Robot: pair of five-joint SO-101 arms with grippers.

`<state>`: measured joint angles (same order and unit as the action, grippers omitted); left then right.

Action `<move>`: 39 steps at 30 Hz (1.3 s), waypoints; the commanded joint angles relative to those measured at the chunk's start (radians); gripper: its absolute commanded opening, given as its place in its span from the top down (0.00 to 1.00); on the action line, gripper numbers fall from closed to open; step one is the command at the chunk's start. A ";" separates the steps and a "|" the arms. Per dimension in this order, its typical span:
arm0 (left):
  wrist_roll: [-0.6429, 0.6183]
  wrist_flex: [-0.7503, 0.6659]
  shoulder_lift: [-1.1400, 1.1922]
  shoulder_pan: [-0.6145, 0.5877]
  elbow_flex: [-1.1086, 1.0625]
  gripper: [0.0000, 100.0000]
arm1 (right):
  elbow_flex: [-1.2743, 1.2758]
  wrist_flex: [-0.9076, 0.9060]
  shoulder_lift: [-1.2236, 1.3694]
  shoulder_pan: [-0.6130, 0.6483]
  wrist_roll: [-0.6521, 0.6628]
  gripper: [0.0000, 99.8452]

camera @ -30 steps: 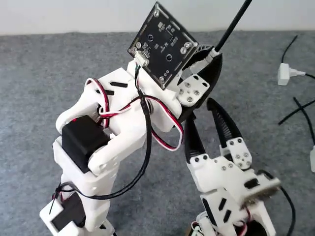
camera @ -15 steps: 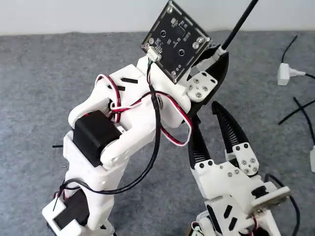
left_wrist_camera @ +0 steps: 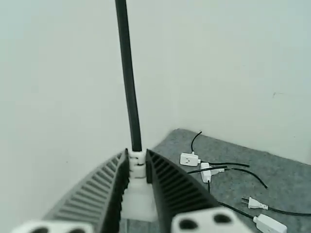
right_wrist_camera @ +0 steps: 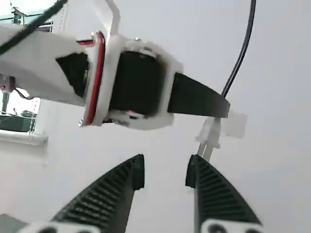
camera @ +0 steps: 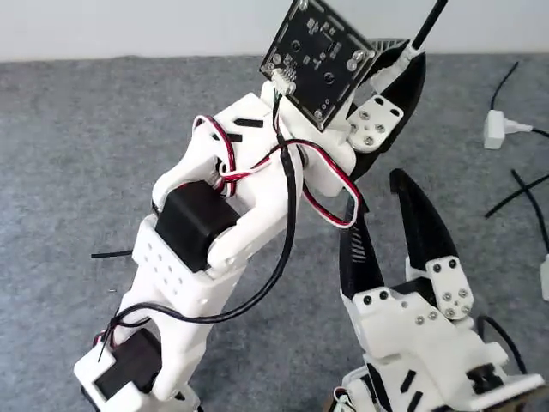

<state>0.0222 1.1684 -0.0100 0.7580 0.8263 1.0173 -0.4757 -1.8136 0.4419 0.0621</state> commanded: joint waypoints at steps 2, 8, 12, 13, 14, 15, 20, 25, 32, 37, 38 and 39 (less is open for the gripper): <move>-0.009 -0.032 -0.008 -0.012 0.031 0.99 | 0.008 0.054 0.001 -0.024 0.017 0.84; -0.009 -0.038 -0.011 -0.006 0.035 0.99 | 0.003 0.059 -0.001 -0.077 0.009 0.84; -0.009 -0.040 -0.017 -0.005 0.036 0.99 | -0.020 0.068 -0.001 -0.117 0.009 0.84; -0.009 -0.037 -0.018 0.003 0.039 0.99 | -0.020 0.087 -0.001 -0.134 0.009 0.84; -0.008 -0.032 -0.018 0.006 0.051 0.99 | -0.020 0.105 -0.001 -0.157 0.008 0.84; -0.008 -0.025 -0.018 0.009 0.064 0.99 | -0.020 0.122 -0.001 -0.179 0.006 0.84; -0.002 0.005 -0.014 0.043 0.189 0.99 | -0.020 0.156 -0.001 -0.263 -0.123 0.84; -0.002 -0.003 -0.008 0.087 0.232 0.99 | 0.012 0.157 -0.001 -0.312 -0.218 0.84; 0.183 -0.005 -0.008 0.192 0.231 0.99 | 0.032 0.157 -0.002 -0.314 -0.227 0.84; 0.190 -0.025 -0.006 0.216 0.229 0.99 | 0.034 0.157 -0.002 -0.314 -0.224 0.84; 0.190 -0.029 -0.006 0.216 0.229 0.99 | 0.034 0.157 -0.002 -0.314 -0.224 0.84; 0.192 -0.031 -0.006 0.218 0.229 0.99 | 0.034 0.157 -0.002 -0.314 -0.224 0.84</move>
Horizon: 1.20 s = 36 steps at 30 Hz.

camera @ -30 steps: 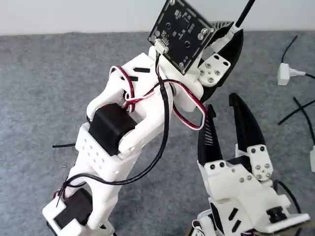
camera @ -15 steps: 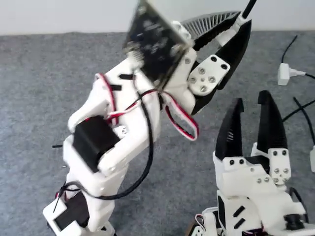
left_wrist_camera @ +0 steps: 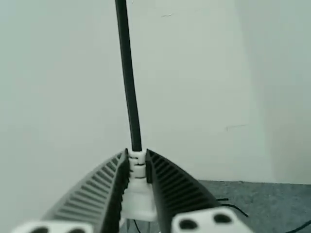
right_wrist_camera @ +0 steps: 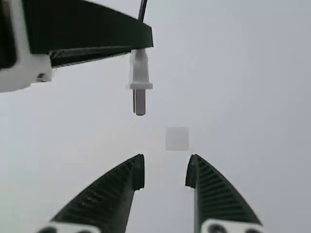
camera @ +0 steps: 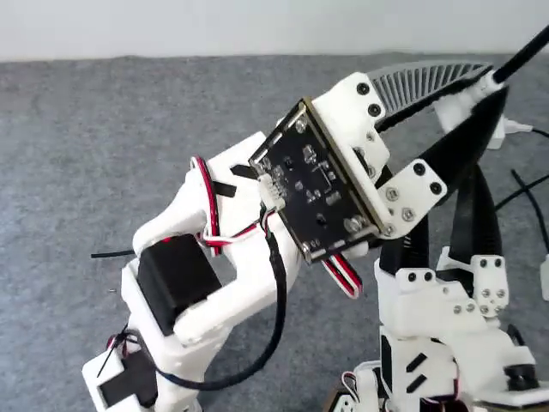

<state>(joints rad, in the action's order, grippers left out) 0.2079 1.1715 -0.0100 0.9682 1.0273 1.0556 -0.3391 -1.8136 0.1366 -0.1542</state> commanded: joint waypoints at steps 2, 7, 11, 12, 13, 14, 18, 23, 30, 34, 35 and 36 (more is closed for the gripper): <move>0.006 -0.035 -0.006 0.009 0.028 0.99 | -0.005 0.015 -0.002 -0.010 -0.006 0.84; 0.000 -0.028 -0.012 0.041 0.028 0.99 | 0.087 0.064 -0.002 -0.071 -0.014 0.84; -0.124 -0.028 -0.012 0.117 0.030 0.99 | 0.195 0.220 -0.002 -0.110 -0.052 0.84; -0.155 -0.021 -0.008 0.141 0.028 0.99 | 0.215 0.249 -0.002 -0.114 -0.068 0.84; -0.178 -0.011 -0.006 0.161 0.027 0.99 | 0.229 0.268 -0.002 -0.120 -0.081 0.84; -0.195 0.000 -0.005 0.176 0.027 0.99 | 0.239 0.278 -0.002 -0.124 -0.086 0.84; -0.209 0.000 -0.006 0.206 -0.028 0.99 | 0.247 0.280 -0.002 -0.127 -0.086 0.84; -0.206 -0.026 -0.015 0.206 -0.101 0.99 | 0.261 0.278 -0.001 -0.127 -0.087 0.84; -0.207 -0.020 -0.006 0.221 -0.110 0.99 | 0.273 0.278 -0.001 -0.127 -0.084 0.84; -0.207 0.012 -0.006 0.270 -0.110 0.99 | 0.293 0.283 -0.001 -0.122 -0.086 0.84; -0.207 0.017 -0.006 0.284 -0.110 0.99 | 0.296 0.286 -0.001 -0.122 -0.086 0.84; -0.210 0.021 -0.008 0.295 -0.108 0.99 | 0.296 0.286 -0.001 -0.122 -0.086 0.84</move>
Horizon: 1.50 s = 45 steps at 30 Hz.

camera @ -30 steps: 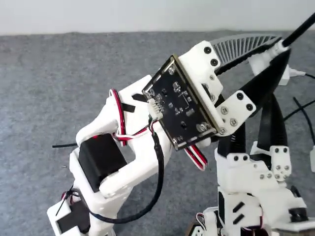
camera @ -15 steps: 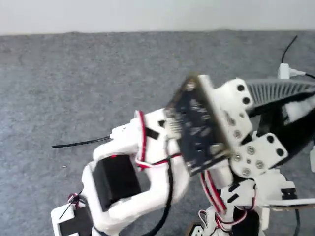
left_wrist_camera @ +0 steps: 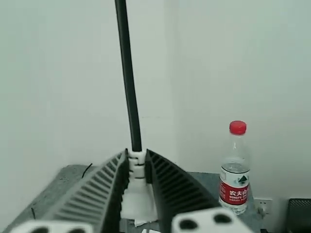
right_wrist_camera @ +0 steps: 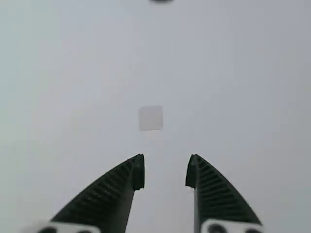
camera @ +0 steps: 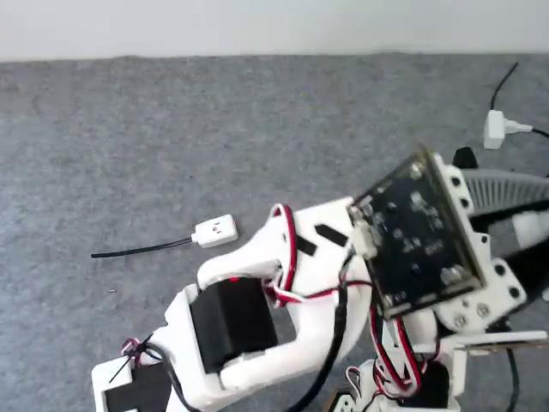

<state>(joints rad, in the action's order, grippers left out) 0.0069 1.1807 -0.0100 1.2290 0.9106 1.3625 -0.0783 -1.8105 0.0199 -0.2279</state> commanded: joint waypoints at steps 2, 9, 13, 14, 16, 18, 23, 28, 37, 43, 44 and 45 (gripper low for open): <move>-0.011 0.012 -0.008 0.049 0.008 0.99 | -0.011 0.022 -0.004 -0.005 -0.012 0.84; -0.012 0.011 -0.009 0.057 0.008 0.99 | 0.011 0.028 -0.004 -0.010 -0.011 0.84; -0.012 0.012 -0.011 0.084 0.008 0.99 | 0.015 0.028 -0.004 -0.010 -0.011 0.84; -0.012 0.012 -0.012 0.086 0.008 0.99 | 0.014 0.028 -0.004 -0.012 -0.009 0.84; -0.012 0.012 -0.015 0.086 0.008 0.99 | 0.012 0.028 -0.004 -0.013 -0.009 0.84; -0.012 0.014 -0.012 0.086 0.008 0.99 | 0.009 0.030 -0.004 -0.036 -0.008 0.84; -0.012 0.041 -0.009 0.087 0.008 0.99 | -0.006 0.061 -0.002 -0.116 -0.014 0.84; -0.012 0.044 -0.018 0.087 0.010 0.99 | -0.009 0.065 -0.002 -0.110 -0.011 0.84; -0.061 0.106 -0.011 0.081 0.008 0.99 | -0.017 0.143 0.153 -0.076 -0.008 0.84; -0.068 0.216 -0.018 0.054 0.016 0.99 | -0.020 0.232 0.286 -0.065 -0.008 0.84; -0.068 0.216 -0.018 0.054 0.016 0.99 | -0.020 0.239 0.295 -0.062 -0.008 0.84; -0.068 0.213 -0.018 0.054 0.016 0.99 | -0.020 0.242 0.300 -0.058 -0.008 0.84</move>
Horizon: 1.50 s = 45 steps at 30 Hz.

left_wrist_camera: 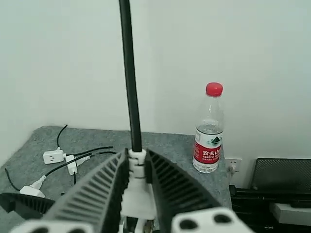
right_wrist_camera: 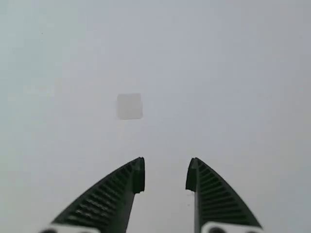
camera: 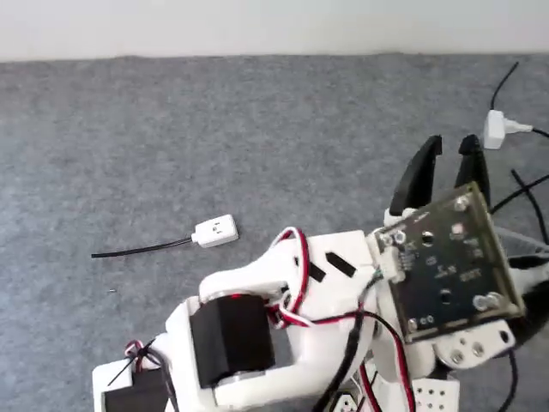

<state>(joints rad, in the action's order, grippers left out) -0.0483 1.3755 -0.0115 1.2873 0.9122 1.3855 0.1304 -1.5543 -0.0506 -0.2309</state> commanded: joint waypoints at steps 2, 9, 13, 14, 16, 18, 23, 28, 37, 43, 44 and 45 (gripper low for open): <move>-0.008 0.008 -0.017 -0.003 0.018 0.99 | -0.043 0.030 0.045 0.021 -0.005 0.84; -0.012 -0.029 -0.017 -0.002 0.008 0.99 | -0.043 0.031 0.047 0.015 -0.005 0.84; -0.012 -0.025 -0.017 -0.003 0.008 0.99 | -0.043 0.031 0.048 0.013 -0.003 0.84; -0.012 -0.014 -0.017 -0.003 0.012 0.99 | -0.043 0.031 0.048 0.007 -0.003 0.84; -0.012 0.009 -0.017 -0.002 0.015 0.99 | -0.043 0.031 0.048 -0.019 -0.003 0.84; -0.012 0.029 -0.017 -0.003 0.015 0.99 | -0.043 0.033 0.048 -0.048 -0.009 0.84; -0.012 0.072 -0.018 -0.003 0.019 0.99 | -0.054 0.028 0.056 -0.056 -0.011 0.84; -0.012 0.103 -0.046 -0.003 0.045 0.99 | -0.054 0.027 0.056 -0.058 -0.008 0.84; -0.012 0.249 -0.075 -0.005 0.041 0.99 | -0.055 0.027 0.056 -0.062 -0.006 0.84; -0.012 0.338 -0.078 -0.005 0.041 0.99 | -0.055 0.027 0.056 -0.062 -0.006 0.84; -0.012 0.348 -0.078 -0.005 0.041 0.99 | -0.055 0.027 0.056 -0.062 -0.006 0.84; -0.012 0.358 -0.078 -0.005 0.041 0.99 | -0.055 0.027 0.056 -0.062 -0.006 0.84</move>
<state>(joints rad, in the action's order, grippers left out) -0.0575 1.6671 -0.0898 1.2827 0.9551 1.3871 0.1473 -1.5190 -0.0936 -0.2355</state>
